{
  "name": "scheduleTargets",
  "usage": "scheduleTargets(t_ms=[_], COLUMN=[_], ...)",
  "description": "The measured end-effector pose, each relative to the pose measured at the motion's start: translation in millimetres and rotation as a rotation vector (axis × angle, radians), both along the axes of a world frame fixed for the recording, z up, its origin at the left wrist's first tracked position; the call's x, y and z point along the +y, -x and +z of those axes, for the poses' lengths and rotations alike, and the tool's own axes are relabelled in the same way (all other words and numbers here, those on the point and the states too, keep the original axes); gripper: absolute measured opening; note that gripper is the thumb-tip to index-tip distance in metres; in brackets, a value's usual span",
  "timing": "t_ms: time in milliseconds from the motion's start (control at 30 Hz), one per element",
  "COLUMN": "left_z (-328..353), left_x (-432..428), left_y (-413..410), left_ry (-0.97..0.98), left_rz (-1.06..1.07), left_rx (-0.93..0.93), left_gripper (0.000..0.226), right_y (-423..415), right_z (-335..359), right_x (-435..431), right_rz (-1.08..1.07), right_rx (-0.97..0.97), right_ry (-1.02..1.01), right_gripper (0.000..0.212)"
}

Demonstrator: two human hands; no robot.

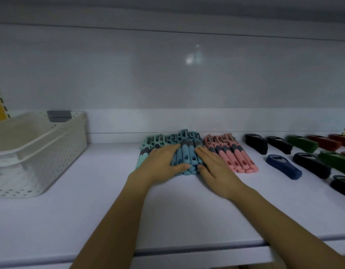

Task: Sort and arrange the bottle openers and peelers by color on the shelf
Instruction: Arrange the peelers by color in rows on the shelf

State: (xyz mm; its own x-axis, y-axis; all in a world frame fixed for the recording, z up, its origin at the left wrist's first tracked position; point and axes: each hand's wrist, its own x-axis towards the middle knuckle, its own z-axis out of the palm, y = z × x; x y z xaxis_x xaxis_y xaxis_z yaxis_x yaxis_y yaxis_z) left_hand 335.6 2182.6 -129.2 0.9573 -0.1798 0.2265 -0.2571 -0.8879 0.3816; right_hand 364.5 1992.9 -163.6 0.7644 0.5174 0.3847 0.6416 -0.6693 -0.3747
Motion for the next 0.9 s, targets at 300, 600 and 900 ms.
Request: scheduleTargets(t_ms=[300, 600, 900], left_z=[8.8, -5.6, -4.4], left_x=[65.5, 64.2, 40.9], left_y=[22.0, 11.9, 15.1], left_ry=[0.137, 0.08, -0.034], left_rz=[0.004, -0.026, -0.059], left_rx=[0.194, 0.143, 0.019], left_gripper=[0.072, 0.072, 0.07], right_y=[3.4, 4.0, 5.9], right_z=[-0.5, -1.1, 10.1], right_x=[2.9, 3.9, -8.0], right_rz=[0.029, 0.035, 0.019], right_rx=[-0.077, -0.048, 0.022], right_ry=[0.066, 0.03, -0.042], right_gripper=[0.068, 0.06, 0.055])
